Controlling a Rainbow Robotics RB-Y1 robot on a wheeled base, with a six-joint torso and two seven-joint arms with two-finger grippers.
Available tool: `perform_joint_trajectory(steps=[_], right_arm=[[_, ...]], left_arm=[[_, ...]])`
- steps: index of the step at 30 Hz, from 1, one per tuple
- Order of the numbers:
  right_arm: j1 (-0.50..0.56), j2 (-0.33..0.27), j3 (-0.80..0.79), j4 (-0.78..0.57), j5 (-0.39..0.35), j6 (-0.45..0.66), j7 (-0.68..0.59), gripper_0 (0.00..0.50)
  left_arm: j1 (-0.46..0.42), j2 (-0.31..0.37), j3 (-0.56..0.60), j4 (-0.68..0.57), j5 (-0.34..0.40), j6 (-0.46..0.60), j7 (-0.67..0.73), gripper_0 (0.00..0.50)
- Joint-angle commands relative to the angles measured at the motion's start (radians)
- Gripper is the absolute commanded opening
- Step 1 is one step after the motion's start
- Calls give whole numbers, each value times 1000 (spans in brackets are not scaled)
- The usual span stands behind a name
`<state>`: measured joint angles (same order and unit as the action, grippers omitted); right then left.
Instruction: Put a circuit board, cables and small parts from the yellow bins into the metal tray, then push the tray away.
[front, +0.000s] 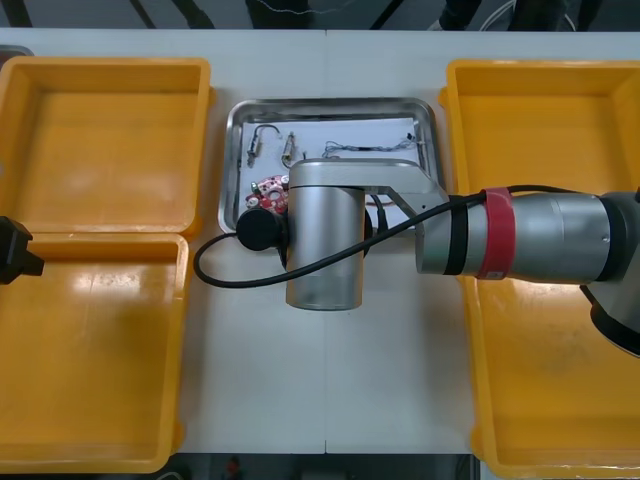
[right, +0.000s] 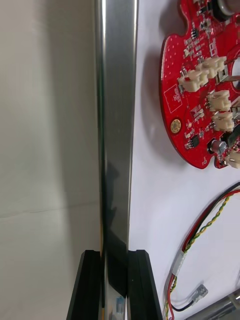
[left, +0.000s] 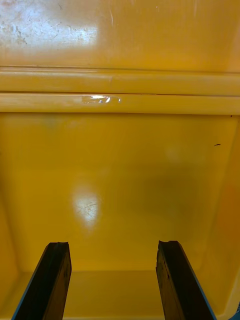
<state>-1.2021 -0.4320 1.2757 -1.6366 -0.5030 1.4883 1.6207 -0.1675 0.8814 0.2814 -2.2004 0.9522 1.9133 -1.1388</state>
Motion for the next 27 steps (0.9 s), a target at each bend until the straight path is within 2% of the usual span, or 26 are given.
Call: perform_joint_trajectory(steps=[1, 27], right_arm=[[-76, 27, 5, 18, 1, -26, 31, 0], [-116, 38, -95, 201, 18, -149, 123, 0]], left_arm=[[20, 44, 32, -30, -9, 7, -50, 500], [20, 44, 32, -30, -9, 7, -50, 500]])
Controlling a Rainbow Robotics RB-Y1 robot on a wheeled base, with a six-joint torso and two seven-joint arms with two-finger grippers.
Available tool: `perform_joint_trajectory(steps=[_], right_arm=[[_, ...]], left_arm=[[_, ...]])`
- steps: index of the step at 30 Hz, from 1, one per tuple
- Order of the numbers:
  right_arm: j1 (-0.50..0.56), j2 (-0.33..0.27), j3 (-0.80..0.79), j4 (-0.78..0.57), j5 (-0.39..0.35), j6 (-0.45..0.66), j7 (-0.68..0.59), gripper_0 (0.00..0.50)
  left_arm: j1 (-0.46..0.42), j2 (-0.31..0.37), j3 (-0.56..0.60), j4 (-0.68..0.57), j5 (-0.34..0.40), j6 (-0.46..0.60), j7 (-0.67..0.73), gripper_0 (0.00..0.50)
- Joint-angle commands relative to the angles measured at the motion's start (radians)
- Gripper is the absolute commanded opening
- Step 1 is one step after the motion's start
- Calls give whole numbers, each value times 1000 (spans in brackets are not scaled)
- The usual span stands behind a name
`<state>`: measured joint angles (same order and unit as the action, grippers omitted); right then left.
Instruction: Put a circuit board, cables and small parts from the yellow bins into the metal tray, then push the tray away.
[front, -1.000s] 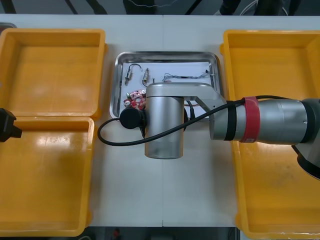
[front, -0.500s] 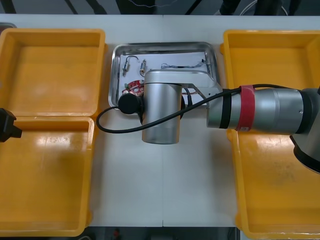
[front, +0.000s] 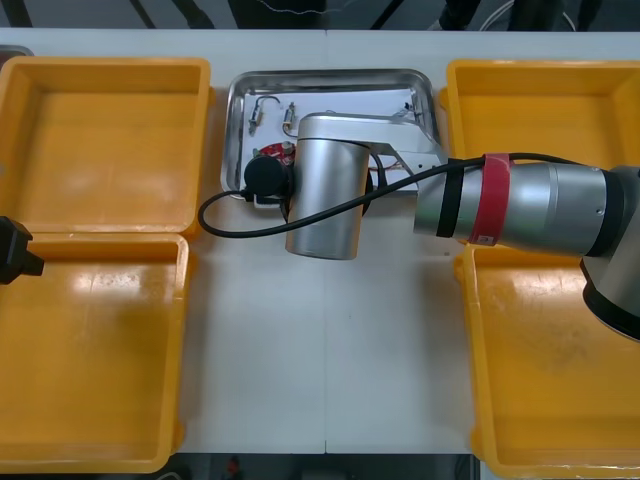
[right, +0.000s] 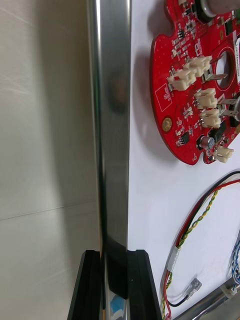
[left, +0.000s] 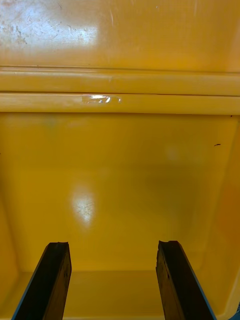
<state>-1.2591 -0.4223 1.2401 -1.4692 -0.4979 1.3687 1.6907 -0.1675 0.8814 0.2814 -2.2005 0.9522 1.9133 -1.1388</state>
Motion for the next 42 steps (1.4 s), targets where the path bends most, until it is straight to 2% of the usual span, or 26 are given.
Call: perform_joint_trajectory(steps=[1, 14, 30, 31, 32, 33, 34, 35, 36, 37, 42], right_arm=[[-59, 28, -59, 33, 13, -29, 53, 0], [-71, 51, -71, 184, 16, -194, 83, 0], [-71, 57, -71, 248, 22, -275, 115, 0], [-71, 57, -71, 250, 24, -276, 116, 62], [-71, 57, -71, 253, 27, -281, 119, 62], [-71, 57, -71, 254, 29, -281, 121, 336], [-71, 57, -71, 254, 29, -281, 121, 336], [-71, 59, -71, 256, 33, -281, 122, 454], [-71, 59, -71, 256, 41, -281, 124, 454], [-69, 59, -71, 256, 44, -281, 125, 500], [-69, 59, -88, 250, 38, -275, 142, 500]], left_arm=[[20, 44, 32, -30, -9, 7, -50, 500], [20, 44, 32, -30, -9, 7, -50, 500], [20, 44, 32, -30, -9, 7, -50, 500], [20, 44, 32, -30, -9, 7, -50, 500], [20, 44, 32, -30, -9, 7, -50, 500], [20, 44, 32, -30, -9, 7, -50, 500], [20, 44, 32, -30, -9, 7, -50, 500], [20, 44, 32, -30, -9, 7, -50, 500], [20, 44, 32, -30, -9, 7, -50, 500], [20, 44, 32, -30, -9, 7, -50, 500], [20, 44, 32, -30, -9, 7, -50, 500]])
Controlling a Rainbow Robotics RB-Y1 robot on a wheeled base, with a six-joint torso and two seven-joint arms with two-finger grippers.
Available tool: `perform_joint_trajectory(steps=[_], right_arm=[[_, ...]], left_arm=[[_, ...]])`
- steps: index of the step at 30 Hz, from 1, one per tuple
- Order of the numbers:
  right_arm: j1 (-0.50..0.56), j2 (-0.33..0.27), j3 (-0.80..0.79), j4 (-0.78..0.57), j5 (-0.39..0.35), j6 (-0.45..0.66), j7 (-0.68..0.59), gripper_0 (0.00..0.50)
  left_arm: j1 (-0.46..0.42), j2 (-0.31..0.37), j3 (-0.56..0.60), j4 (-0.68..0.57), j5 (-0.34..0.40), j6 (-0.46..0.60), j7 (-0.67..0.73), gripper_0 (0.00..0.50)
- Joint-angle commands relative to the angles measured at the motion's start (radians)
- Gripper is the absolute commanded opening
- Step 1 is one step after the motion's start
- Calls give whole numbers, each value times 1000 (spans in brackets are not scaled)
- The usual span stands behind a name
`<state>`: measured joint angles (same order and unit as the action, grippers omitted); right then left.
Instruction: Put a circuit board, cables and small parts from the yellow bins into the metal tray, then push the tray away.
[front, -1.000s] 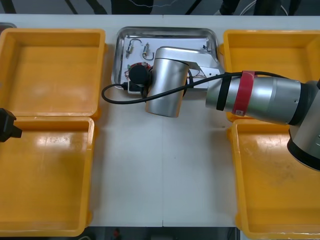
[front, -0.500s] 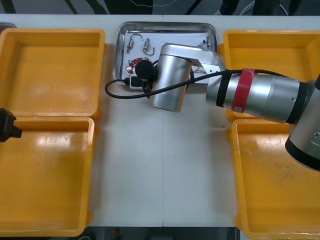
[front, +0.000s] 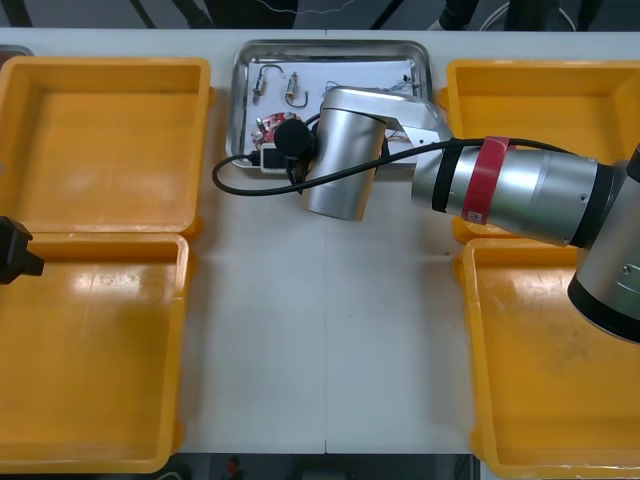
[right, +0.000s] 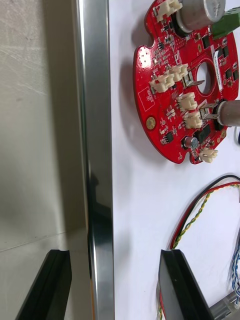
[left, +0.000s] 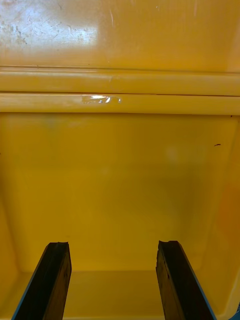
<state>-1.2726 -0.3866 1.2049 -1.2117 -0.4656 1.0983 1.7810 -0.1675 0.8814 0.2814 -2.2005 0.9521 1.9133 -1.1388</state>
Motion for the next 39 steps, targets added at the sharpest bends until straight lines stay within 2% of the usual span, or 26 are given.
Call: perform_joint_trajectory(steps=[1, 6, 14, 23, 28, 33, 39], right_arm=[[-54, 21, -59, -12, -1, 2, 54, 500], [-24, 23, -159, -91, -42, 120, 63, 500], [78, 25, -338, -279, -39, 354, 55, 500], [282, 18, -599, -572, -47, 675, 31, 500], [384, -12, -737, -698, -119, 816, 3, 500], [473, -41, -846, -804, -185, 822, -106, 500], [592, -80, -903, -953, -148, 822, -258, 500]], left_arm=[[20, 44, 32, -30, -9, 7, -50, 500], [20, 44, 32, -30, -9, 7, -50, 500], [20, 44, 32, -30, -9, 7, -50, 500], [20, 44, 32, -30, -9, 7, -50, 500], [20, 44, 32, -30, -9, 7, -50, 500], [20, 44, 32, -30, -9, 7, -50, 500], [20, 44, 32, -30, -9, 7, -50, 500]])
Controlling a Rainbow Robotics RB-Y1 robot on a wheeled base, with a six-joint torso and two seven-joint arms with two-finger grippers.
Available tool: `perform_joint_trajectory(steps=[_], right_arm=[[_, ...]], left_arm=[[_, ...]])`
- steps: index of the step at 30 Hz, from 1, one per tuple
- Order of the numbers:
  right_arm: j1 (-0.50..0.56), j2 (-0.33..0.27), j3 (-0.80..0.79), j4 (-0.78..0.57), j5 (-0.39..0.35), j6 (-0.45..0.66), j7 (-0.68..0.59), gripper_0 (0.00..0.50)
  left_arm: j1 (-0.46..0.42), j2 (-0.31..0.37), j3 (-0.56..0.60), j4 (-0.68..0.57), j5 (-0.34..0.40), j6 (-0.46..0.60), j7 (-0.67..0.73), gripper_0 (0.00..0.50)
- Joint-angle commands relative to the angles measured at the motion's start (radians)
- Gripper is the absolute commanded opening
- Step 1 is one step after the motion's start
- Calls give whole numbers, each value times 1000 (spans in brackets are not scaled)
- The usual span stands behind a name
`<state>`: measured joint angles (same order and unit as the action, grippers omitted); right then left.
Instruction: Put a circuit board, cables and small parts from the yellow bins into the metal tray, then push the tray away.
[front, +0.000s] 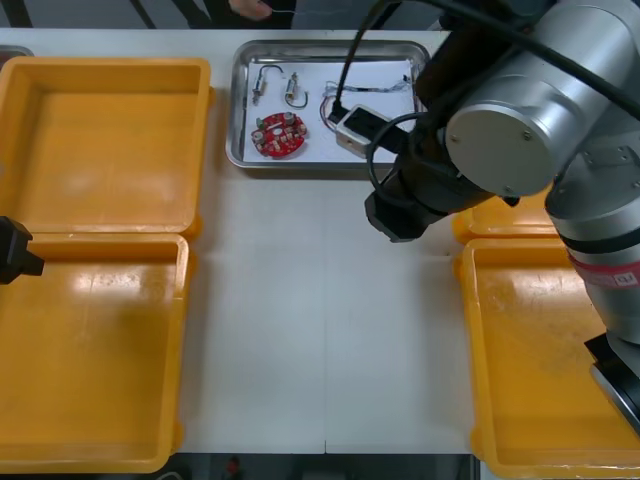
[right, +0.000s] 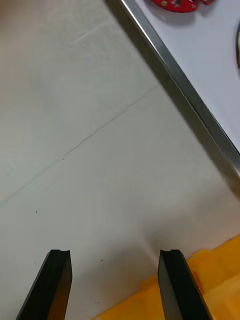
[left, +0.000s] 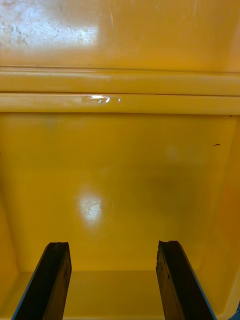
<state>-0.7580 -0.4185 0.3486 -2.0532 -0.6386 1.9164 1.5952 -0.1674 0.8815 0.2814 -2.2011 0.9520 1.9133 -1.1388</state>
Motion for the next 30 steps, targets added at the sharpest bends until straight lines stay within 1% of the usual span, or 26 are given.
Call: perform_joint_trajectory(steps=[1, 7, 9, 13, 15, 18, 22, 27, 30], right_arm=[[103, -57, -56, -137, 25, 3, -104, 500], [233, -118, -114, -242, 10, 3, -228, 500], [266, -135, -138, -263, -13, 3, -268, 500], [330, -169, -217, -278, -96, 3, -330, 500], [362, -187, -258, -278, -131, 3, -336, 500], [396, -209, -304, -277, -156, 3, -340, 500], [431, -240, -359, -277, -162, 3, -342, 500], [480, -264, -428, -265, -165, 3, -342, 500], [513, -269, -490, -248, -196, 3, -350, 500]], left_arm=[[20, 44, 32, -29, -9, 7, -50, 500], [20, 44, 32, -29, -9, 7, -50, 500], [20, 44, 32, -29, -9, 7, -50, 500], [20, 44, 32, -29, -9, 7, -50, 500], [20, 44, 32, -29, -9, 7, -50, 500], [20, 44, 32, -29, -9, 7, -50, 500], [20, 44, 32, -29, -9, 7, -50, 500], [20, 44, 32, -29, -9, 7, -50, 500], [20, 44, 32, -29, -9, 7, -50, 500]])
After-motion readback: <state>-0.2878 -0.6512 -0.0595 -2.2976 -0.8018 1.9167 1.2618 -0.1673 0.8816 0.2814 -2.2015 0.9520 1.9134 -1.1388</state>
